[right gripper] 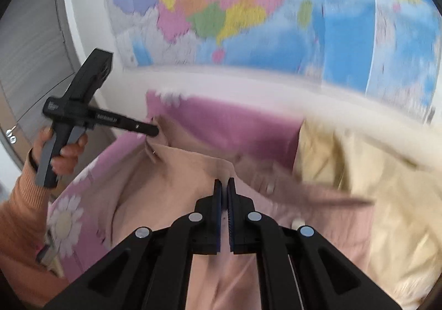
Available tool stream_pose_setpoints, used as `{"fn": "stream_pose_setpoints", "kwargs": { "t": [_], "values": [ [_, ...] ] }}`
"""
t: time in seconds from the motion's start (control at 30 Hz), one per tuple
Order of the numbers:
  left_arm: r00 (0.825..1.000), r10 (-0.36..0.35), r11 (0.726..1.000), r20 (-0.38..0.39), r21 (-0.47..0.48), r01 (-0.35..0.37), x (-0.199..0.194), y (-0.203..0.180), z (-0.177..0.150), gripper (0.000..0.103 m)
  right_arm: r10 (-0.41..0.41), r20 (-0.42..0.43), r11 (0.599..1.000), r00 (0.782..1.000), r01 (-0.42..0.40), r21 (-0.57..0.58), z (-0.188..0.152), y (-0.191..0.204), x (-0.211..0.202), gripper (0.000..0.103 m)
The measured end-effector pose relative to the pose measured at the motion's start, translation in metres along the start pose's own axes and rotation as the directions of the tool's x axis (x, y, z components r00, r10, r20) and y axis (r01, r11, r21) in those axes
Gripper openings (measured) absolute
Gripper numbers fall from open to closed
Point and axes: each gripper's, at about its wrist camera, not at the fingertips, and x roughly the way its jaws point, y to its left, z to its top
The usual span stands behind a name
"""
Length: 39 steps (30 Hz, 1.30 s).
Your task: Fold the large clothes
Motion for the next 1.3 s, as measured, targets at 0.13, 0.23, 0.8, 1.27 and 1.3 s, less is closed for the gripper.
{"fn": "stream_pose_setpoints", "kwargs": {
  "t": [0.13, 0.23, 0.8, 1.27, 1.3],
  "values": [
    [0.995, 0.101, 0.994, 0.005, -0.032, -0.101, 0.014, 0.008, 0.012, 0.005, -0.054, -0.017, 0.998, 0.998, 0.054, 0.016, 0.016, -0.008, 0.039, 0.004],
    [0.985, 0.165, 0.985, -0.050, -0.035, -0.167, 0.034, 0.018, 0.003, 0.011, -0.093, -0.135, 0.994, 0.986, 0.100, 0.045, 0.007, -0.021, 0.096, 0.004],
    [0.987, 0.159, 0.979, -0.009, 0.134, -0.156, 0.000, 0.024, -0.064, 0.075, -0.271, -0.083, 0.957, 0.959, 0.278, 0.080, -0.062, -0.076, -0.028, 0.078],
    [0.988, 0.112, 0.994, -0.105, 0.017, -0.111, 0.035, 0.056, -0.092, 0.006, -0.133, -0.142, 0.891, 0.981, 0.181, 0.416, -0.129, -0.144, -0.041, 0.002],
    [0.988, 0.111, 0.994, -0.112, 0.018, -0.110, 0.038, 0.056, -0.093, 0.012, -0.109, -0.173, 0.886, 0.979, 0.174, 0.430, -0.135, -0.147, -0.031, 0.003]
  ]
}}
